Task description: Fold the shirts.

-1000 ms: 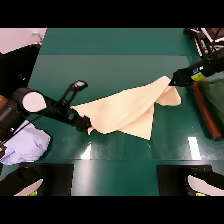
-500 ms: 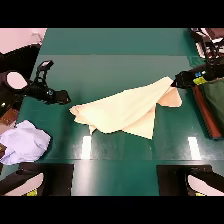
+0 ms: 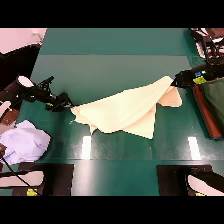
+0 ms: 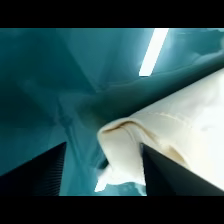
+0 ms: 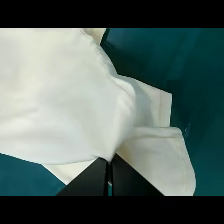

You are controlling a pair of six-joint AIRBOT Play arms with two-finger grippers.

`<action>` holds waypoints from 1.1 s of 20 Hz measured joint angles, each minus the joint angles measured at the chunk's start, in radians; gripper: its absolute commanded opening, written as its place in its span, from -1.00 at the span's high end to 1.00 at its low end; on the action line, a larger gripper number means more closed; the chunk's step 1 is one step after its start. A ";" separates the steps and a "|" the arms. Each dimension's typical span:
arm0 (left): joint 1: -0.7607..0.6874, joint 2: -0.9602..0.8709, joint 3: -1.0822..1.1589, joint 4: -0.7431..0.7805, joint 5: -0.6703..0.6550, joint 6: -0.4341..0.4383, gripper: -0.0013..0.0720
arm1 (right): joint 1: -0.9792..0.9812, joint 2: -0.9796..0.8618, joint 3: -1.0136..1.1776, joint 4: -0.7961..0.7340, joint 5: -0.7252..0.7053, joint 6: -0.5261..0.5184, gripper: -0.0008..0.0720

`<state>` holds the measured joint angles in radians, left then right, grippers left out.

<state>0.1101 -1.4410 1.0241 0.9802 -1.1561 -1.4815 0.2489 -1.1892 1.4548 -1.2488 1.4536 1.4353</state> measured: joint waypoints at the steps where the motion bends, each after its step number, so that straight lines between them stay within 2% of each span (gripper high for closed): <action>1: 0.002 -0.005 0.000 -0.019 0.000 0.006 -0.53 | 0.000 0.000 0.000 0.000 -0.002 0.000 0.94; 11: -0.014 -0.036 -0.001 -0.128 -0.011 0.030 -0.52 | 0.000 0.000 0.000 0.001 -0.014 0.000 0.94; 12: -0.025 -0.040 0.000 -0.133 -0.014 0.032 -0.19 | 0.000 0.000 0.000 0.000 -0.014 0.000 0.94; 13: -0.034 -0.043 0.002 -0.138 -0.012 0.035 0.47 | 0.000 0.000 0.000 0.000 -0.014 0.000 0.94; 14: -0.038 -0.044 0.008 -0.145 -0.008 0.037 0.88 | 0.000 0.000 0.000 0.000 -0.014 0.000 0.94; 18: -0.025 -0.026 0.072 -0.167 0.001 0.040 0.89 | 0.000 0.003 0.016 -0.001 -0.014 -0.002 0.94; 22: -0.005 0.085 0.212 -0.174 0.010 0.041 0.89 | 0.000 0.006 0.132 -0.008 -0.012 -0.023 0.94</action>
<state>0.1055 -1.3556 1.2362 0.8066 -1.1458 -1.4403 0.2489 -1.1835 1.5867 -1.2568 1.4414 1.4120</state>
